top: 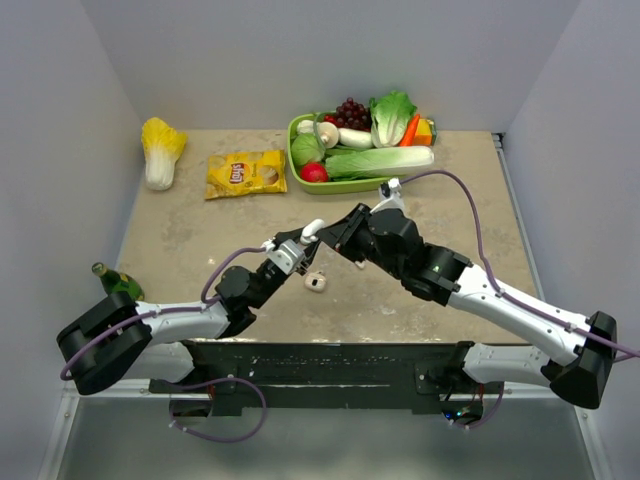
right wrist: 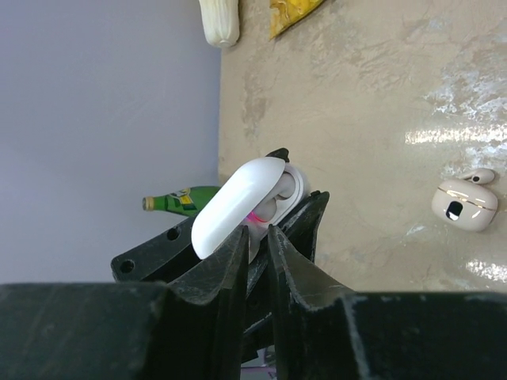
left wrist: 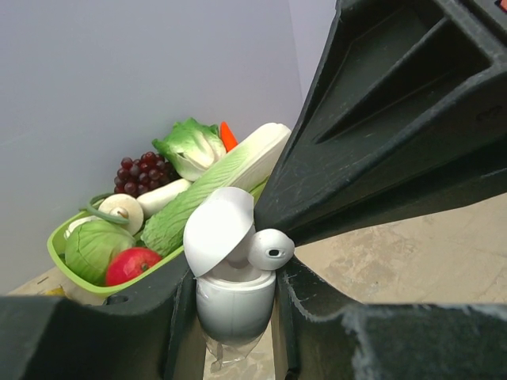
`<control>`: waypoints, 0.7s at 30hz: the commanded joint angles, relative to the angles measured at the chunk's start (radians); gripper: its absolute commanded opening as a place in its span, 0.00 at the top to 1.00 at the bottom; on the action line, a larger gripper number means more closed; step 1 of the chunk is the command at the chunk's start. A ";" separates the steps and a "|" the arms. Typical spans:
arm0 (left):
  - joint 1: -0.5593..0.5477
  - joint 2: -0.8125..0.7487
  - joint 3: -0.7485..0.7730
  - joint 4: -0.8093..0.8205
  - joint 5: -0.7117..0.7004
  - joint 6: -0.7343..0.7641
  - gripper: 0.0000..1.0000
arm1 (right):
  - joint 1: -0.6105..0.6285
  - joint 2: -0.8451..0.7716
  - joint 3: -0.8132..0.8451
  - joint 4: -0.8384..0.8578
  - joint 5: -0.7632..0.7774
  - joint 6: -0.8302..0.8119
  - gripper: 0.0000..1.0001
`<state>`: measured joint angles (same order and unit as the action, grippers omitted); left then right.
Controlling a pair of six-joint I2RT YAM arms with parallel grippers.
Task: Insert the wireless bluetooth earbuds into the charging case
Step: Place the earbud in the charging case.
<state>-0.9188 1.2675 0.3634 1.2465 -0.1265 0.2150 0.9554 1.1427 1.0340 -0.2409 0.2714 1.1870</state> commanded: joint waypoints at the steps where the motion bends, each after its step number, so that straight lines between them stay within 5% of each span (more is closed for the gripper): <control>1: -0.005 -0.025 0.008 0.651 0.013 -0.037 1.00 | -0.003 -0.026 0.032 -0.028 0.023 -0.052 0.77; 21: -0.005 0.046 0.003 0.651 -0.104 -0.134 1.00 | -0.001 -0.034 0.107 -0.089 0.034 -0.118 0.71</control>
<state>-0.9188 1.3018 0.3622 1.2690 -0.1944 0.1345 0.9546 1.1351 1.0851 -0.3126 0.2779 1.1011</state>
